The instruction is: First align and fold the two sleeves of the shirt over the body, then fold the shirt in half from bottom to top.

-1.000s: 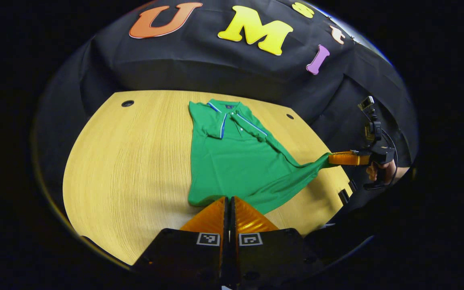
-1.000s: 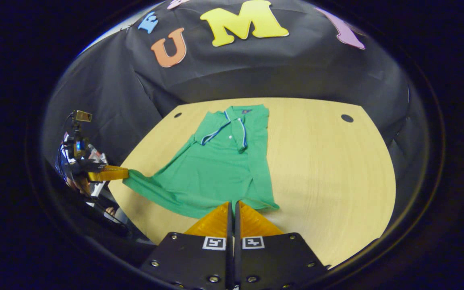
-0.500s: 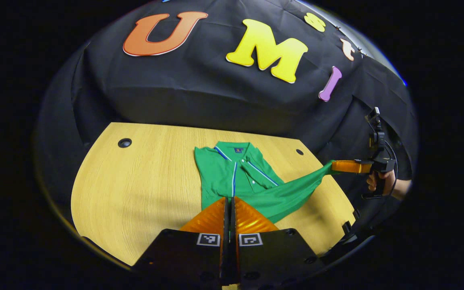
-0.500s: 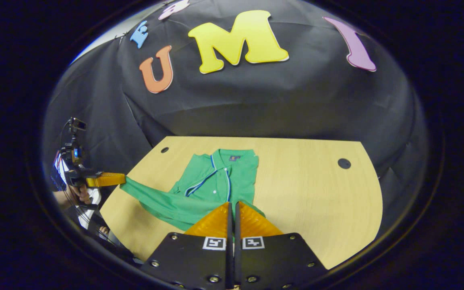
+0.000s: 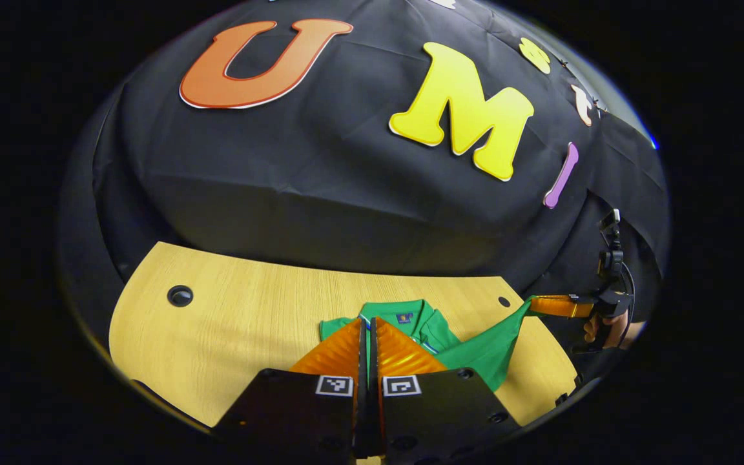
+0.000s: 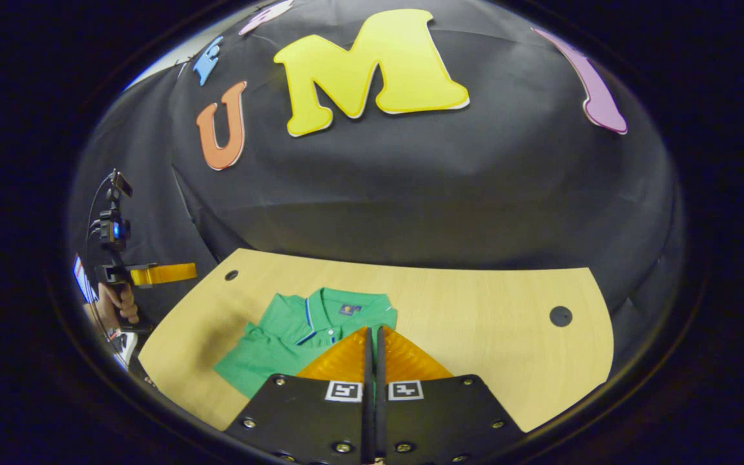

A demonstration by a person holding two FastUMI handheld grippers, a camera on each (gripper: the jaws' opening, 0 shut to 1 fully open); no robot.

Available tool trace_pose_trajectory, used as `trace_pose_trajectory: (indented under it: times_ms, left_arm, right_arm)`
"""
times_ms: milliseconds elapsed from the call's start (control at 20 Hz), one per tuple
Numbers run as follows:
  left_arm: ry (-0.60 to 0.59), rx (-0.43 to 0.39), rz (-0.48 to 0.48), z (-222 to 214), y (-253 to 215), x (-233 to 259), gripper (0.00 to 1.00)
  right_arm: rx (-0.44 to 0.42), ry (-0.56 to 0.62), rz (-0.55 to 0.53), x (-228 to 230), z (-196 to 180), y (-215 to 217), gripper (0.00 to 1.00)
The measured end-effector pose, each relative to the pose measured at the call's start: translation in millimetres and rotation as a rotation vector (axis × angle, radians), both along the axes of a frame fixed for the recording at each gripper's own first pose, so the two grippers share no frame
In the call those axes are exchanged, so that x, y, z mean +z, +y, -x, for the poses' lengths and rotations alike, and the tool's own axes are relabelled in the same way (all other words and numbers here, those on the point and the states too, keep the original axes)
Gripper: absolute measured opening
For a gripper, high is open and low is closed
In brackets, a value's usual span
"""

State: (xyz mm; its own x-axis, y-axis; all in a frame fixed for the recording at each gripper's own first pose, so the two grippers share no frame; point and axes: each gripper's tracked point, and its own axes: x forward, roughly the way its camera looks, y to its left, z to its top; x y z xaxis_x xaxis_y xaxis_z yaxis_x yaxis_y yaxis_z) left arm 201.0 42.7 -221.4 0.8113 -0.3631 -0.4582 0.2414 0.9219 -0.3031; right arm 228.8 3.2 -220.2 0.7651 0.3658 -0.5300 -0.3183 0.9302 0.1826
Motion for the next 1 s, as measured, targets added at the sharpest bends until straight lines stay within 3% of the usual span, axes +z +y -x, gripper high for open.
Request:
trace_pose_trajectory:
  times_ms: [150, 250, 350, 500, 600, 650, 700, 800, 1000]
  left_arm:
    - [0.04, -0.022, -0.055, -25, -12, -42, 0.03]
    - [0.051, -0.005, -0.079, -38, -16, -60, 0.03]
    - [0.074, 0.018, -0.079, -37, -20, -71, 0.04]
    - [0.071, 0.061, -0.015, -35, -25, -63, 0.09]
    - [0.07, 0.094, -0.01, -32, -21, -59, 0.24]
    - [0.067, 0.106, -0.012, -29, -20, -55, 0.43]
    - [0.059, 0.125, -0.023, -25, -15, -48, 0.62]
    - [0.034, 0.172, -0.036, -18, -10, -30, 1.0]
    - [-0.076, 0.232, -0.083, 14, -5, 40, 1.0]
  right_arm:
    - [-0.032, -0.011, 0.015, -33, -48, 11, 0.01]
    - [-0.069, 0.044, 0.094, -70, -66, 7, 0.0]
    - [-0.091, 0.101, 0.164, -102, -70, -3, 0.02]
    - [-0.102, 0.115, 0.228, -107, -60, -17, 0.06]
    - [-0.117, 0.09, 0.226, -93, -58, -23, 0.6]
    - [-0.132, 0.075, 0.22, -83, -57, -25, 0.87]
    - [-0.143, 0.056, 0.215, -74, -53, -26, 0.93]
    - [-0.157, -0.004, 0.215, -46, -40, -24, 0.93]
    - [-0.16, -0.173, 0.2, 35, 9, -6, 0.94]
